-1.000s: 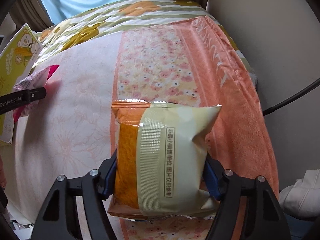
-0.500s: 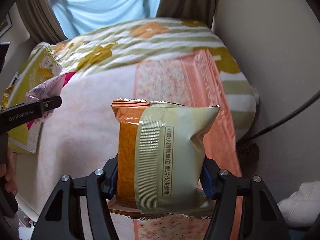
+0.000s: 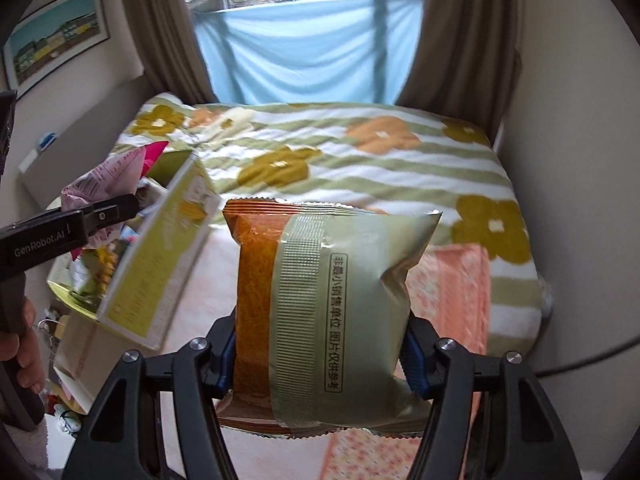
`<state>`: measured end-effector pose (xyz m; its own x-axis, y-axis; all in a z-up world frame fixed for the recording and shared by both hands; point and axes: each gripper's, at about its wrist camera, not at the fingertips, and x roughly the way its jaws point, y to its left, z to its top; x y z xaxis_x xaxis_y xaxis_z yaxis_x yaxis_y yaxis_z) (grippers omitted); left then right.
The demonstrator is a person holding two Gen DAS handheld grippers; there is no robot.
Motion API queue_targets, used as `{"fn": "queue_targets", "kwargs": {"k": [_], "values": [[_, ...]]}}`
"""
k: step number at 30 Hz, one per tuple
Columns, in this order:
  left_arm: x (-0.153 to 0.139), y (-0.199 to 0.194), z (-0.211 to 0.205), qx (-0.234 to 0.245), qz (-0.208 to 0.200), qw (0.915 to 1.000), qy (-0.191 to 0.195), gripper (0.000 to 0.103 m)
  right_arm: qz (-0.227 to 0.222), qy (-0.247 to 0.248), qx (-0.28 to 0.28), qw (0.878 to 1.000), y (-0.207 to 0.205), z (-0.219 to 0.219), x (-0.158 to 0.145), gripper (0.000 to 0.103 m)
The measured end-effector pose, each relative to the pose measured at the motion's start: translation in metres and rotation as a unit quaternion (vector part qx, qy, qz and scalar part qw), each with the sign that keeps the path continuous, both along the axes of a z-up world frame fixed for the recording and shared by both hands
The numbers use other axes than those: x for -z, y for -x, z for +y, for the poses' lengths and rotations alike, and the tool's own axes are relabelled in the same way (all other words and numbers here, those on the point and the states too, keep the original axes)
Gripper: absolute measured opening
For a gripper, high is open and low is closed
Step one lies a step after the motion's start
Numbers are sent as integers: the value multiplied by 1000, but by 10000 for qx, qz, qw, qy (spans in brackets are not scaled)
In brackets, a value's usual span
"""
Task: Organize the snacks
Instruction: 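Carry both bags over the yellow box and open both tools to release them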
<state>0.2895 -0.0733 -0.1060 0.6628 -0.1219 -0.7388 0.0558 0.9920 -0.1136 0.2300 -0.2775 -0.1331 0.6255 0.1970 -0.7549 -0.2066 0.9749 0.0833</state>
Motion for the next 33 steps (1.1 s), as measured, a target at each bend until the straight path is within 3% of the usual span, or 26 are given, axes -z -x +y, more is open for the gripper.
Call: {"fn": "queue_targets", "kwargs": {"k": [6,15,20,27,30,32,33], "values": [[-19,-10,78,-221,-182,9996,50,52,-147,-212,-443,9987,-19,72,-18,60],[-7,-58,185,-91,159,9998,-36,52,-38,-316,-505,9982,-57,176,-17,60],[16,-94,210,266,458,9985,-132,52,83,-346,-229,9991,-69,210,-6,60],[33,-123,202,881,687,9933,-293,53,391,-287,119,9988,-79,223,12,60],[36,-126,196,998,659,9918,-453,64,435,-238,139,9987,-82,223,15,60],[35,-126,196,923,595,9913,-725,102,478,-179,151,9986,-82,224,20,60],[33,-125,197,910,501,9914,-791,103,523,-186,163,9983,-82,224,23,60]]}}
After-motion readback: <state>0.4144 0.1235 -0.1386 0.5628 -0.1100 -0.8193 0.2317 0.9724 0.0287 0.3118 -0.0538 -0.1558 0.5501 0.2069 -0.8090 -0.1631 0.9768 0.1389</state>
